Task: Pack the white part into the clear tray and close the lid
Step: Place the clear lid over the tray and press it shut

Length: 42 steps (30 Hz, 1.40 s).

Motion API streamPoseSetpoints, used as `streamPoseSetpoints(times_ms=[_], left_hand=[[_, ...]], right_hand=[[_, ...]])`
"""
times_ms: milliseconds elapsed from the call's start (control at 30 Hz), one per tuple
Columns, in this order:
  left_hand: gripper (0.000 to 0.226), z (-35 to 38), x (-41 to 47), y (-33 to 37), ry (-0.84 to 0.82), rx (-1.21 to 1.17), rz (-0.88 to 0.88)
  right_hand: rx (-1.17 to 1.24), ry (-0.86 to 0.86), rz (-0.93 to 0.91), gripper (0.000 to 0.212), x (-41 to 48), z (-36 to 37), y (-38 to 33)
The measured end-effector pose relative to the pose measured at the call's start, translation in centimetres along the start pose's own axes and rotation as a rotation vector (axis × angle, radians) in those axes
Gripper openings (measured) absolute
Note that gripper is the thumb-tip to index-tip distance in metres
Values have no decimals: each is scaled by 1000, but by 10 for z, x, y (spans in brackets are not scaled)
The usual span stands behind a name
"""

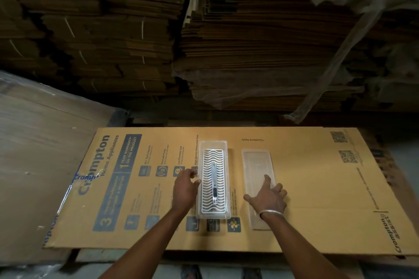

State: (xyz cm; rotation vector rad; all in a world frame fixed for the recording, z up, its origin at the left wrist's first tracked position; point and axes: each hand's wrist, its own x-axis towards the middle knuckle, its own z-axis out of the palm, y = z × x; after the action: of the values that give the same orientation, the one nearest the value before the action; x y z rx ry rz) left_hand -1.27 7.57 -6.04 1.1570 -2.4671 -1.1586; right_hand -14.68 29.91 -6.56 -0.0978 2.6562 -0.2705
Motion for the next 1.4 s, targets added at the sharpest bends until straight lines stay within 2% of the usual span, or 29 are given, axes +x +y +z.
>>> streamPoseSetpoints(times_ms=[333,467,733,900,1033,1133,1233,1400], left_hand=[[17,-2,-6,-11,-33,-102,-119],[12,-2,-9,-13,-55,-164,-154],[18,-11,-12,-24,-216,-297,-204],[38,-23,-15,-26,-369,-271,-212],[55,-32,-18,-27,-534,-357,-298],[86,-38,-22,-26,-652,-365,-303],[112,-40,-26,-26,-693,-318,-272],[125,-36,-29,-27,-688,-249,-264]], right_hand=[[99,56,-137,106,-25,-25,-50],[63,48,-193,107,-39,-22,-75],[-66,-15,-240,110,-56,-1,-115],[-80,-37,-222,110,-60,10,-131],[-85,-43,-213,109,-58,18,-137],[-106,-41,-205,109,-56,23,-142],[-141,-39,-204,110,-54,26,-144],[-159,-45,-213,110,-53,29,-139]])
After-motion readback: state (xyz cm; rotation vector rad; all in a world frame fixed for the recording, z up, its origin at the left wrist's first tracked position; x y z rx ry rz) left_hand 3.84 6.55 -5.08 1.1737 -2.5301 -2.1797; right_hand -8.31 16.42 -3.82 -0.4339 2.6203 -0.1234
